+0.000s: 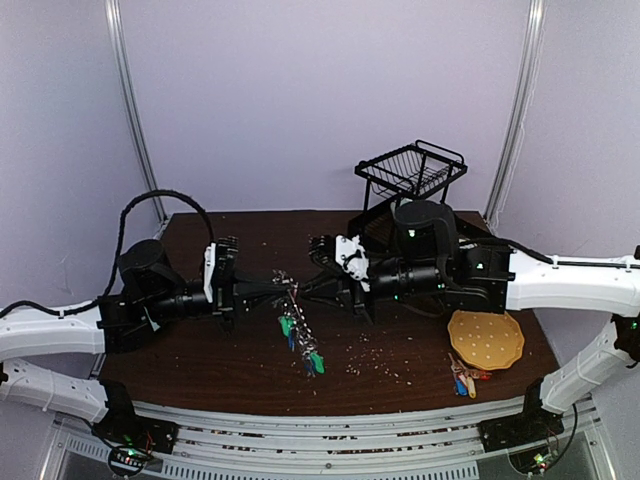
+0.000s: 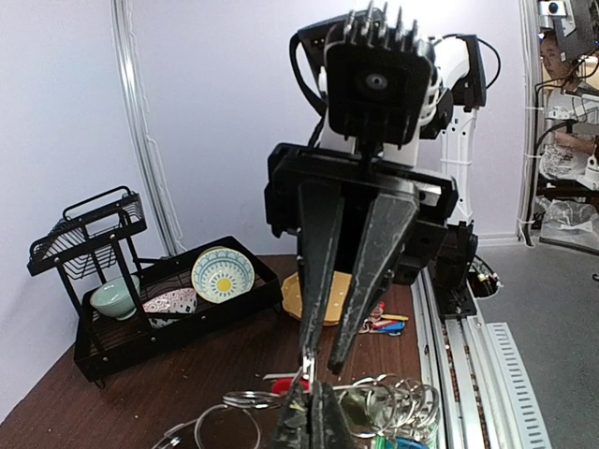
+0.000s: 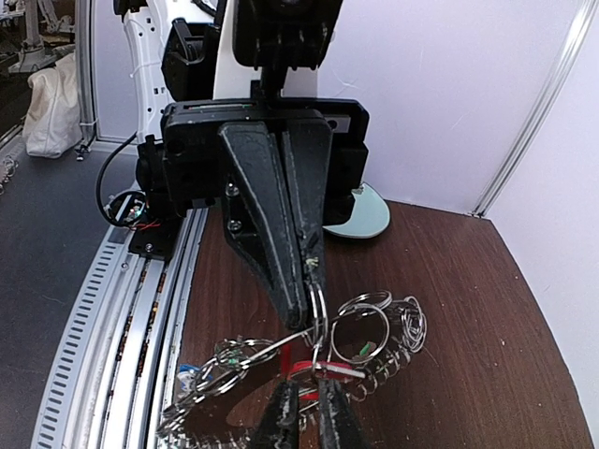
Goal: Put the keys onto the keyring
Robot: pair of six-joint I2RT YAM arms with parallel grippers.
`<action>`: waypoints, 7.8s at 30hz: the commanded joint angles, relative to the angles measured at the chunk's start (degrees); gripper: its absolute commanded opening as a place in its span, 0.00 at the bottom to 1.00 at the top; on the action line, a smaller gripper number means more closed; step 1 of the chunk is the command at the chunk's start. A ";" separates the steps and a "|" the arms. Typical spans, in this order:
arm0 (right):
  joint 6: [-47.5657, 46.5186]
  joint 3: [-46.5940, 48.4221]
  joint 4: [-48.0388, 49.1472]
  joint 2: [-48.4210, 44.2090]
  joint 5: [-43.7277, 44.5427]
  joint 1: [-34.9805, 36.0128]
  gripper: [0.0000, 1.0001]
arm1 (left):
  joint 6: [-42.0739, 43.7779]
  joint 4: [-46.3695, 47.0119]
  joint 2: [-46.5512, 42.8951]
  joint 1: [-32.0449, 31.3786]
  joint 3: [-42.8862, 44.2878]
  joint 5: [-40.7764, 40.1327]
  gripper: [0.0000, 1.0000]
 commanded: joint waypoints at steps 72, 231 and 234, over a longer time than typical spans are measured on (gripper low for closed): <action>18.12 1.45 13.94 4.03 -13.23 -2.86 0.17 | -2.59 16.54 -0.89 -1.00 -2.89 -3.73 0.00; -17.22 1.05 -1.06 -3.16 6.82 3.26 0.10 | -3.76 9.80 0.98 -3.62 0.36 -3.17 0.00; -17.15 1.17 -1.07 -2.69 7.27 3.30 0.10 | -3.81 9.93 1.03 -3.61 0.39 -2.88 0.00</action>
